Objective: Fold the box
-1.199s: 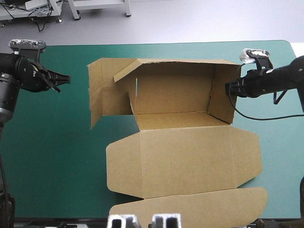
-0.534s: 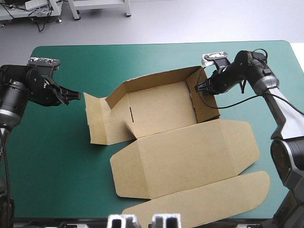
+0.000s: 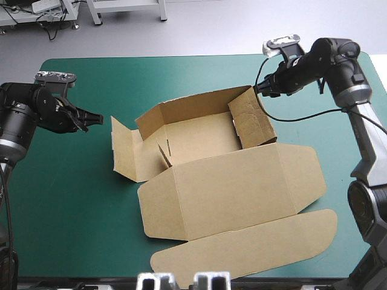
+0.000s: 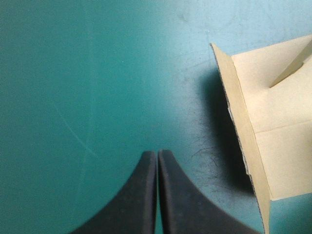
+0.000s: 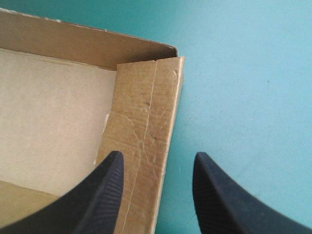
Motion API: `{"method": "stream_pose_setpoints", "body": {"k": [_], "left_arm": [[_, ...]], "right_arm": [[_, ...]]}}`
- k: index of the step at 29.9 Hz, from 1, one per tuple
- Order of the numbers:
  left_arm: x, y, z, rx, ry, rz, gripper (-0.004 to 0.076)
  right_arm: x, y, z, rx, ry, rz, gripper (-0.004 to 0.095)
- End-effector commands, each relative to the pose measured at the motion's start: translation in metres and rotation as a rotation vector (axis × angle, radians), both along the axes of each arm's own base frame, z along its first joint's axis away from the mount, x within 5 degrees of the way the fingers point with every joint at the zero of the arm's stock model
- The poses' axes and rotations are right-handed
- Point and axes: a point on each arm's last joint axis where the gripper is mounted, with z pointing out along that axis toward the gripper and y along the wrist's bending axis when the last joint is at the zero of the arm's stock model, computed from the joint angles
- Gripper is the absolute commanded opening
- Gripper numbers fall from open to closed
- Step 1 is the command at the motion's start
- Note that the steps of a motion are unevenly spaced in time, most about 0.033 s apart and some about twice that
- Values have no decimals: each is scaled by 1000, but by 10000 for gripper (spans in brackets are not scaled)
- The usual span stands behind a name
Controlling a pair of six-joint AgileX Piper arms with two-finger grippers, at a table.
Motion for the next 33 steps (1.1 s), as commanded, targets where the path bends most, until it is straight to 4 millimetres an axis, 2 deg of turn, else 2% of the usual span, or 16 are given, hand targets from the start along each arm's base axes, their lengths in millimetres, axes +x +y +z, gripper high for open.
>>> {"method": "stream_pose_setpoints", "body": {"k": [1,5,8,11,20,25,31,33], "left_arm": [[-5,0,22,-36,-133,17,-1],[-5,-2,22,-54,-132,15,-1],[-5,-4,22,-76,-132,13,-1],[-5,-5,22,-94,-129,11,-1],[-5,-9,22,-134,-128,-1,-1],[-5,-9,22,-135,-130,0,-1],[-5,-9,22,-120,-131,-18,-1],[-5,-9,22,-119,-131,-20,-1]], "right_arm": [[-31,-8,57,30,-98,-57,416],[-35,-9,61,26,-111,-59,417],[-30,-8,55,19,-95,-55,416],[-16,-6,39,7,-55,-42,416],[30,6,-32,1,114,12,415],[42,10,-56,9,174,8,414],[50,18,-72,83,230,21,412],[52,19,-77,96,245,22,367]]}}
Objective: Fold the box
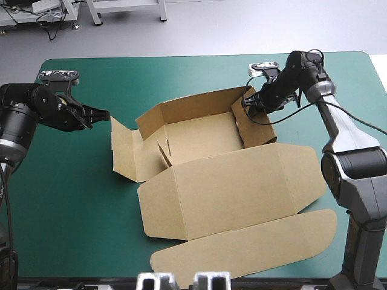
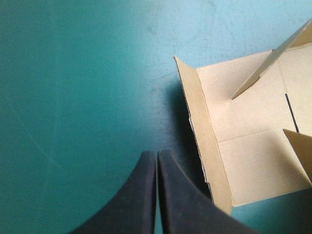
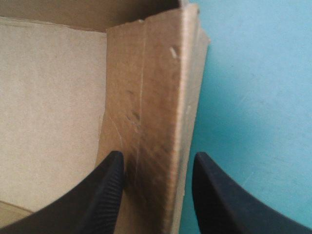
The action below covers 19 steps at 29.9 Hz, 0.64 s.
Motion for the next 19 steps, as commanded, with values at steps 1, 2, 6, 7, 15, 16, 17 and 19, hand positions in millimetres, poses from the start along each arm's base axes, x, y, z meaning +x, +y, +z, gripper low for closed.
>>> {"method": "stream_pose_setpoints", "body": {"k": [1,2,6,7,15,16,17,19], "left_arm": [[-7,0,21,-13,-104,-5,-1],[-7,0,21,-13,-104,-5,-1],[-5,4,22,30,-130,1,-1],[-5,7,22,47,-133,12,-1],[-6,64,25,-90,-176,174,0],[-7,74,27,-143,-194,179,0],[-7,78,27,-200,-206,169,0],[-9,89,30,-256,-239,149,0]], "right_arm": [[-6,3,27,61,-52,8,299],[-6,3,27,61,-52,8,201],[-6,3,27,65,-46,-6,-10],[-7,2,28,69,-43,-19,-17],[-18,0,59,173,-81,-74,-19],[-21,-3,67,201,-101,-83,-20],[-24,-5,75,225,-120,-89,-19],[-30,-10,92,287,-155,-106,-19]]}}
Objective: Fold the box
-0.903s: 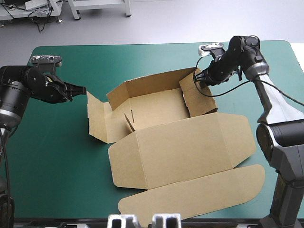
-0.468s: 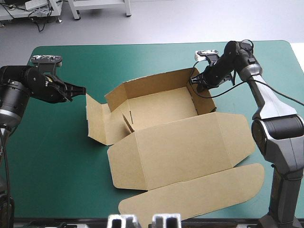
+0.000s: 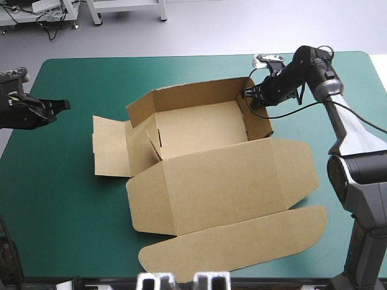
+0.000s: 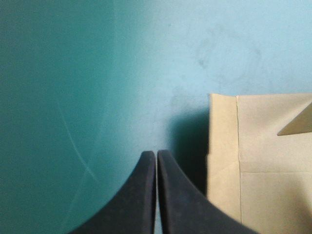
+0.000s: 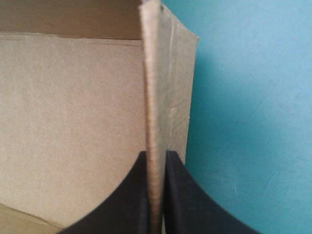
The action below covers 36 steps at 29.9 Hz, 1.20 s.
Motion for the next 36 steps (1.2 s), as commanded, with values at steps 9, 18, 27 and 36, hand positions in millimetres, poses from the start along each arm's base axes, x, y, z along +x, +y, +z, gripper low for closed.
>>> {"method": "stream_pose_setpoints", "body": {"k": [9,18,27,36], "left_arm": [[0,32,23,-282,-277,-96,0],[14,17,16,-529,-318,-321,-1],[7,-5,40,-603,-415,-381,0],[1,-42,56,-672,-454,-500,-1]], "right_arm": [[-73,-34,151,256,-332,-71,-19],[-122,-36,211,277,-518,-56,-18],[-126,-32,216,293,-559,-50,-18],[-124,-17,219,252,-634,-44,-18]]}}
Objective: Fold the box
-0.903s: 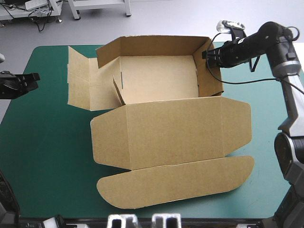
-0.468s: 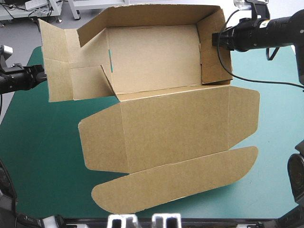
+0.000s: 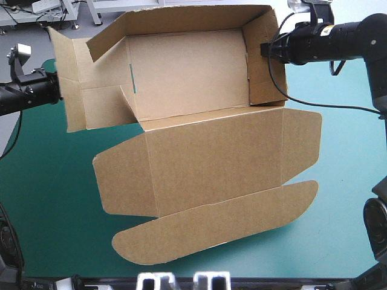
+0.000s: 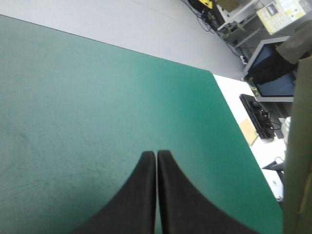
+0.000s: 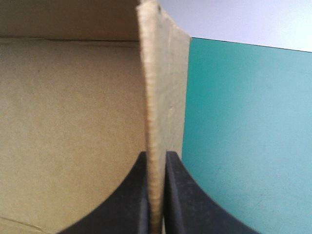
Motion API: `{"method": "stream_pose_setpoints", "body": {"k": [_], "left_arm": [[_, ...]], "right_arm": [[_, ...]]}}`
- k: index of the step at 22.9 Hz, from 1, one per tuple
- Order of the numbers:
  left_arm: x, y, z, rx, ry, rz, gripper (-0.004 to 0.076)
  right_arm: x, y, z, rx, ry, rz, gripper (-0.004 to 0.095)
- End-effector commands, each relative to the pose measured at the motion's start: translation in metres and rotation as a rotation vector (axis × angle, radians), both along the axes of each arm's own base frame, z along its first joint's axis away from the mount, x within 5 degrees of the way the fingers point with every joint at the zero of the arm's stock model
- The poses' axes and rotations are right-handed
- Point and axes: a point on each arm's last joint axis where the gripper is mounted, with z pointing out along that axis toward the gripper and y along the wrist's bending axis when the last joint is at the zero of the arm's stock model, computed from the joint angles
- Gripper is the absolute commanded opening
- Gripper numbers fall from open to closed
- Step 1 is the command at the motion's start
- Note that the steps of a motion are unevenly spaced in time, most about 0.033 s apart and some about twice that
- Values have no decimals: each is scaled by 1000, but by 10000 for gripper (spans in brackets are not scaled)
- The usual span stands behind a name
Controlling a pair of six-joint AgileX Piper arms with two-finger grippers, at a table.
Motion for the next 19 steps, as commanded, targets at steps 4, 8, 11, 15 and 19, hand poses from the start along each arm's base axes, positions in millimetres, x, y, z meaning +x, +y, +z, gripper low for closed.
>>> {"method": "stream_pose_setpoints", "body": {"k": [4,8,11,15,19], "left_arm": [[-25,-39,39,-97,-110,-150,-1],[-30,-47,44,-100,-128,-173,-1],[-38,-51,50,-109,-123,-174,-1],[-54,-56,62,-99,-157,-174,-1],[-64,-60,69,-88,-185,-177,-6]], "right_arm": [[-17,4,31,60,-162,-31,-18],[-16,2,31,50,-172,-44,-18],[-13,1,32,47,-191,-68,-18],[-2,1,23,40,-164,-85,-16],[11,14,14,69,-161,-62,-16]]}}
